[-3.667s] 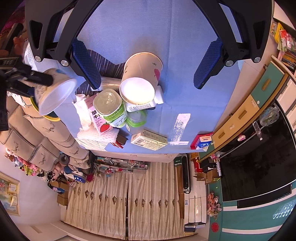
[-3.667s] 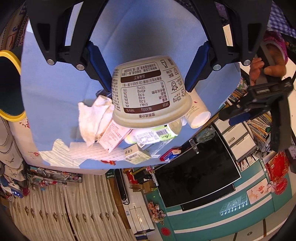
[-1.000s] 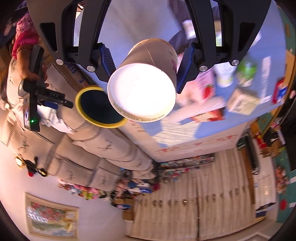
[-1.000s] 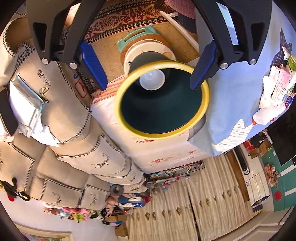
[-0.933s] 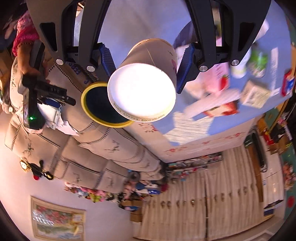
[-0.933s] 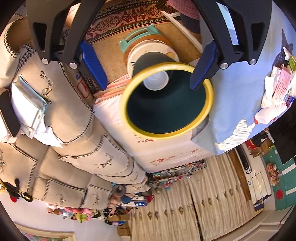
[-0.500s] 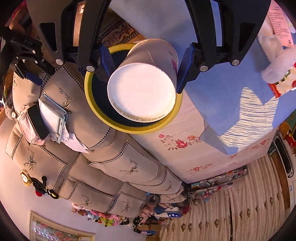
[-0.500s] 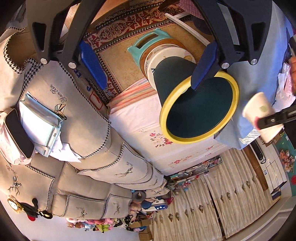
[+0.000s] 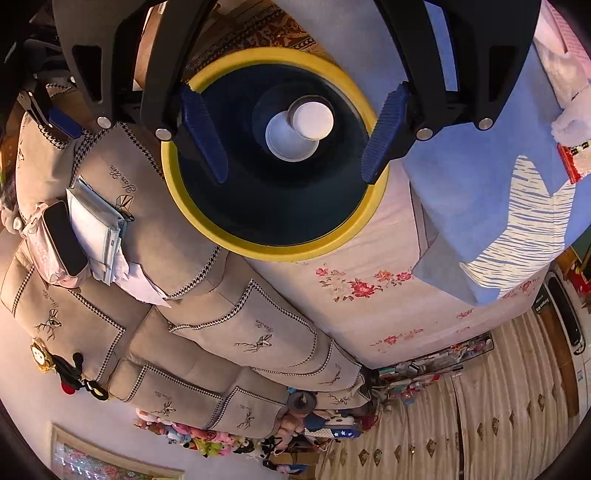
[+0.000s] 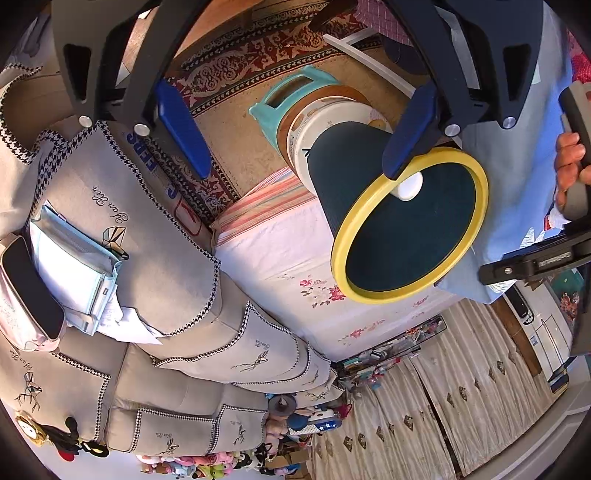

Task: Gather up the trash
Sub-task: 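Open the left gripper over the bin to drop the paper cup, then grasp the white foam netting with the right gripper and lift it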

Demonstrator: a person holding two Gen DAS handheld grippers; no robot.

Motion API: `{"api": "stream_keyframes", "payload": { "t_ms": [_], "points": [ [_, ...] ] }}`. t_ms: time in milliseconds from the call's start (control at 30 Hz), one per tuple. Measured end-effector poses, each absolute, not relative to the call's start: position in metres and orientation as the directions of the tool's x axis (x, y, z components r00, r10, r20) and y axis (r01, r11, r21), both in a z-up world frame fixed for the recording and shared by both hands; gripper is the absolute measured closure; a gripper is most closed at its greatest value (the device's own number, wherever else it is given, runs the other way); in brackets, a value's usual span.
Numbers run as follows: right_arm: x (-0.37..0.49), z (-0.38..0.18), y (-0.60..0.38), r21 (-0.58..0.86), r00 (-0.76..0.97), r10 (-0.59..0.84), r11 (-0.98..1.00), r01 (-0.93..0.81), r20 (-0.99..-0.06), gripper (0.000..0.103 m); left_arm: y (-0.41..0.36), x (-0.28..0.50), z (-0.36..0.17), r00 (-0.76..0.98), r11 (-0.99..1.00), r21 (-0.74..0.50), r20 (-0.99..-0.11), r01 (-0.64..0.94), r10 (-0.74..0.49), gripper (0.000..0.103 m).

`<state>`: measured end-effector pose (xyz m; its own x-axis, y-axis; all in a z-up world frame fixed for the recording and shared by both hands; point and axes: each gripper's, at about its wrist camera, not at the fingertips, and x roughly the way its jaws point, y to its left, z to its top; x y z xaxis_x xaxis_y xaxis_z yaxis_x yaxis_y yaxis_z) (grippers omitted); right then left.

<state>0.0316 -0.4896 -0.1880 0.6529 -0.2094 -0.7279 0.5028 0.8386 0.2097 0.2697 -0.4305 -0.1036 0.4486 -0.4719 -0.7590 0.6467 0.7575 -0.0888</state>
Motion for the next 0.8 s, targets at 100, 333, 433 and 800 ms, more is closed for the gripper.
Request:
{"api": "stream_keyframes", "payload": {
  "t_ms": [100, 333, 433, 800],
  "points": [
    [0.037, -0.188, -0.48, 0.207, 0.653, -0.196, 0.849, 0.486, -0.731, 0.014, -0.394, 0.251, -0.082, 0.464, 0.758, -0.118, -0.727, 0.641, -0.505, 0.021],
    [0.061, -0.182, -0.442, 0.175, 0.657, -0.159, 0.894, 0.412, -0.737, 0.014, -0.282, 0.211, -0.036, 0.557, 0.797, -0.106, -0.66, 0.595, -0.504, 0.013],
    [0.077, -0.175, -0.418, 0.162, 0.664, -0.131, 0.918, 0.361, -0.736, 0.014, -0.223, 0.205, -0.018, 0.623, 0.841, -0.114, -0.621, 0.528, -0.476, 0.011],
    [0.132, -0.137, -0.289, 0.159, 0.707, 0.064, 0.985, 0.069, -0.704, 0.014, -0.036, 0.22, -0.008, 0.793, 0.957, -0.137, -0.536, 0.256, -0.288, 0.01]
  ]
}}
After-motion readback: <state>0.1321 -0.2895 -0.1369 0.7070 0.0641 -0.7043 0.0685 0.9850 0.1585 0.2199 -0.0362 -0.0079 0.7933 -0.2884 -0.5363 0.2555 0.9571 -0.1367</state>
